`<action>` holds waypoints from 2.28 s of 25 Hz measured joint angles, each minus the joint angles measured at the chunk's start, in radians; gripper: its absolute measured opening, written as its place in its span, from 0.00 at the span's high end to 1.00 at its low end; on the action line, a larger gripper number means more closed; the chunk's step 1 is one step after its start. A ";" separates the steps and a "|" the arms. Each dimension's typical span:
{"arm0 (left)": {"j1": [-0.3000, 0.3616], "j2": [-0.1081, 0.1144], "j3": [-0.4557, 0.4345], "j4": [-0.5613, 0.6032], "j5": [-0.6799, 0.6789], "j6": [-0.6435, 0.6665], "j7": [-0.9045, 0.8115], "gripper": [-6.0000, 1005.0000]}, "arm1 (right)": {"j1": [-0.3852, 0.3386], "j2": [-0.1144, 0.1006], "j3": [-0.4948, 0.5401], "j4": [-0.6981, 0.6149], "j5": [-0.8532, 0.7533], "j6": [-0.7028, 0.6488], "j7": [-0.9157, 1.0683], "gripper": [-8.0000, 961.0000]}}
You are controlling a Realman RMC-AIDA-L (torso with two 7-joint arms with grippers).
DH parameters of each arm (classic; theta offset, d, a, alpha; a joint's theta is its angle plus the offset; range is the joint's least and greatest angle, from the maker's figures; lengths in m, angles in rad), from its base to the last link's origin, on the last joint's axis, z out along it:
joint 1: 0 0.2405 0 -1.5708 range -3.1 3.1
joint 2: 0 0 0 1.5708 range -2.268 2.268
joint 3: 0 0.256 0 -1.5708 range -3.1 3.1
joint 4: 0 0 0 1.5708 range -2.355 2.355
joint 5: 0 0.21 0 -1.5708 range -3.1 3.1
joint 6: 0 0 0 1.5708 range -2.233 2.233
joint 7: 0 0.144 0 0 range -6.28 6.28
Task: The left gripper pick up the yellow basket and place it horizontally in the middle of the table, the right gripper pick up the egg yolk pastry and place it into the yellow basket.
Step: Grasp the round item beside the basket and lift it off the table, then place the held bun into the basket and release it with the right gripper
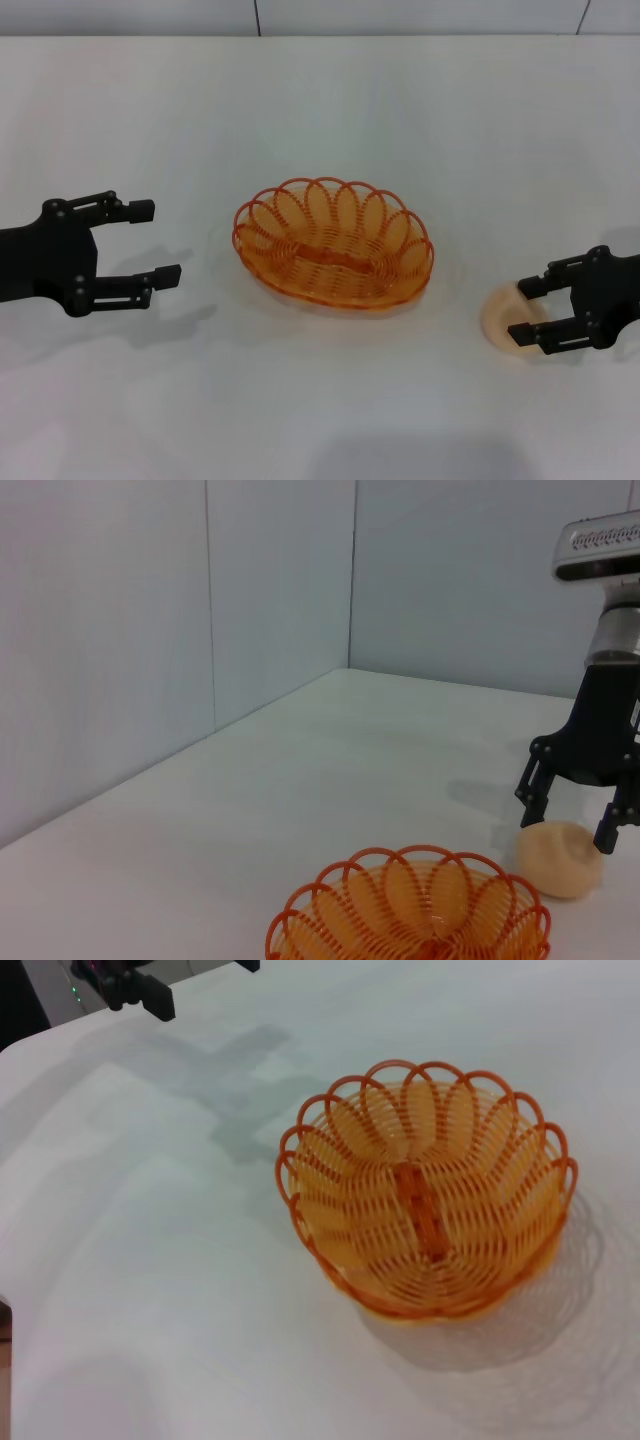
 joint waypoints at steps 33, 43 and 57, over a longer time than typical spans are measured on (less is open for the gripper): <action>0.012 -0.004 0.004 0.003 0.038 0.019 0.016 0.17 | 0.065 -0.003 0.047 -0.055 0.046 -0.082 0.001 0.96; 0.000 -0.006 0.002 0.000 0.046 0.022 0.014 0.17 | 0.116 0.006 -0.018 -0.044 0.256 -0.006 -0.011 0.96; -0.001 -0.015 0.002 -0.001 0.046 0.017 0.015 0.17 | 0.119 0.011 -0.376 0.150 0.566 0.396 -0.232 0.96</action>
